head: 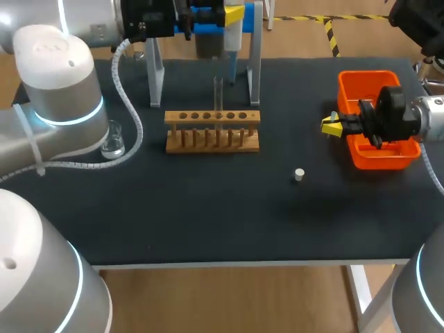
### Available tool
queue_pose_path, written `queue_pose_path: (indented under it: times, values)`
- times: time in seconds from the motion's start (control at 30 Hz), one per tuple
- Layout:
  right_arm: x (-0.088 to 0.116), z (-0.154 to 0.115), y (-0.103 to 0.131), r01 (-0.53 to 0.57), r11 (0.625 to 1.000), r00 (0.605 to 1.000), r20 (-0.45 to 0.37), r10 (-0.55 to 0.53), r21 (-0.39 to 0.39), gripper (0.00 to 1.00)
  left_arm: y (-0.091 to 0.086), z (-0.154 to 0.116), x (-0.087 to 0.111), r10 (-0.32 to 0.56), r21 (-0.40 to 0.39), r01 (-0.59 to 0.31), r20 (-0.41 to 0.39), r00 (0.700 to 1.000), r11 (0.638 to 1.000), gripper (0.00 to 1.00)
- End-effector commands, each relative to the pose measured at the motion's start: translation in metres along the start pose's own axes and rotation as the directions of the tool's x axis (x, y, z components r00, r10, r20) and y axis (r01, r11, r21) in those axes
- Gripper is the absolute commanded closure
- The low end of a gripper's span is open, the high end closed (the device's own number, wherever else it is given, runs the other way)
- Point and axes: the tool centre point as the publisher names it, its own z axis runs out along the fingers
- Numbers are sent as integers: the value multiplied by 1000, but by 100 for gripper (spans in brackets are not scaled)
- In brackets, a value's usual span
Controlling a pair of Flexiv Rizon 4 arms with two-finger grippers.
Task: Invert the test tube, pick up the pipette, mount the tip to pipette, aspirate from beaker and dispense into the tube, eject the tip, return the pipette, and cap with the stopper.
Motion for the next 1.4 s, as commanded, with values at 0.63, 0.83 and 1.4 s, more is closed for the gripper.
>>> queue_pose_path:
  times: [0.63,0.83,1.4]
  values:
    - [1,0,0,1,1000,1000,1,-1,2,100,1,-5,29,-47,-37,47,-12,999,998,100]
    - [1,0,0,1,1000,1000,1,-1,2,100,-1,-8,32,-38,-38,38,-8,999,999,100]
    - [1,0,0,1,1000,1000,1,-1,2,100,-2,-6,36,-47,-54,46,-19,999,997,100]
